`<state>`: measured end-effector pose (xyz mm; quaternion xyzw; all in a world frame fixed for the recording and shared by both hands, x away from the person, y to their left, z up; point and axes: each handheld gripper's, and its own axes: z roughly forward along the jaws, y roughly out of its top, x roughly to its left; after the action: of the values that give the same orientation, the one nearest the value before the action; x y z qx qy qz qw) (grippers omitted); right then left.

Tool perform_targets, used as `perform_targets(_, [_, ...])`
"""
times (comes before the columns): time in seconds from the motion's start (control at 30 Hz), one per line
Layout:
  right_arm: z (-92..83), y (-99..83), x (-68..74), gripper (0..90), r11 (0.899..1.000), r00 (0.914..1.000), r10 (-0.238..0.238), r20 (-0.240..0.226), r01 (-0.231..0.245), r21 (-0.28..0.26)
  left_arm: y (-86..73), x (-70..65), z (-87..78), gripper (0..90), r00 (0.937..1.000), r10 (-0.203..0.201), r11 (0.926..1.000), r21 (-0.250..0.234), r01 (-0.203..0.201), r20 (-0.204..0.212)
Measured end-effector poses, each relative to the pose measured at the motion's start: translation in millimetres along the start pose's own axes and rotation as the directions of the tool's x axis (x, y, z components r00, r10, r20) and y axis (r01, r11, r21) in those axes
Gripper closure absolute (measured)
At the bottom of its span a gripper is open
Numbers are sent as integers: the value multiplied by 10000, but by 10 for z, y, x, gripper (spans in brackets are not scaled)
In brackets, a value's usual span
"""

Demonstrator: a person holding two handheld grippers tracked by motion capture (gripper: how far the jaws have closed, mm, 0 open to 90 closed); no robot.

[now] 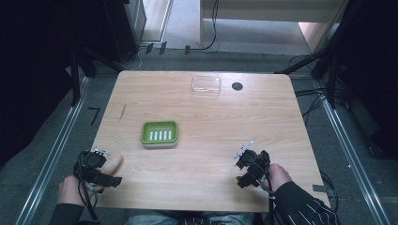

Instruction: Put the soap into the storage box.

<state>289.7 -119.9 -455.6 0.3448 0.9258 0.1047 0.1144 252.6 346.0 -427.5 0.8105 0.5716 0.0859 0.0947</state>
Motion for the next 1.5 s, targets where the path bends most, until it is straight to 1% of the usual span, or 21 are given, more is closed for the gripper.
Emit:
perform_targets(0.13, [-2, -1, -1, 143, 10000, 10000, -26, 20, 26, -9, -3, 5, -8, 9, 10000, 54, 10000, -45, -54, -19])
perform_targets(0.23, [-5, 0, 9, 143, 10000, 10000, 65, 27, -66, 45, -4, 13, 0, 9, 10000, 35, 10000, -65, -35, 41])
perform_targets(0.27, [-5, 0, 9, 143, 10000, 10000, 65, 27, -66, 45, -3, 14, 1, 9, 10000, 45, 10000, -77, -45, 3])
perform_targets(0.37, [0, 8, 4, 143, 10000, 10000, -19, 36, 20, -40, -7, 23, 2, 9, 10000, 86, 9999, -129, -86, -18])
perform_targets(0.43, [-2, 13, 17, 143, 10000, 10000, -3, 63, 3, 17, -7, 28, 2, 9, 10000, 64, 9999, -128, -64, 3])
perform_targets(0.6, [0, 12, 13, 143, 10000, 10000, 34, 31, -34, 33, 3, 27, -1, 10, 9998, 213, 9995, -210, -214, -37])
perform_targets(0.7, [2, 8, 6, 143, 10000, 10000, -43, 38, 43, -27, 16, 31, -2, 9, 9995, 309, 9993, -218, -309, -10])
perform_targets(0.73, [-2, 5, 8, 143, 10000, 10000, 27, 43, -28, 39, 20, 34, -3, 10, 9995, 324, 9993, -211, -324, -9])
perform_targets(0.87, [-1, 4, 9, 143, 10000, 10000, 4, 36, -4, 41, 33, 58, -20, 9, 9993, 364, 9989, -288, -365, -10])
perform_targets(0.9, [4, 6, 4, 143, 10000, 10000, -64, 37, 65, -17, 34, 61, -21, 9, 9993, 364, 9989, -300, -364, -15])
perform_targets(1.23, [2, 6, 6, 143, 10000, 10000, -4, 36, 4, 40, 80, 178, -34, 9, 9993, 364, 9987, -357, -360, 110])
perform_targets(1.37, [4, 4, 14, 143, 10000, 10000, 44, 28, -44, 39, 138, 221, -34, 9, 9990, 387, 9985, -392, -379, 210])
perform_targets(1.4, [5, 4, 9, 143, 10000, 10000, 22, 33, -22, 51, 157, 236, -31, 9, 9989, 390, 9987, -336, -381, 267])
perform_targets(1.43, [5, 4, 9, 143, 10000, 10000, 22, 33, -22, 51, 178, 252, -20, 9, 9991, 279, 9992, -309, -269, 313])
perform_targets(1.47, [8, 4, 6, 143, 10000, 10000, 1, 41, -1, 34, 203, 275, -8, 9, 9994, 269, 9994, -231, -264, 220])
perform_targets(1.5, [8, 3, 6, 143, 10000, 10000, 4, 36, -4, 35, 221, 293, -1, 9, 9994, 247, 9994, -233, -241, 252])
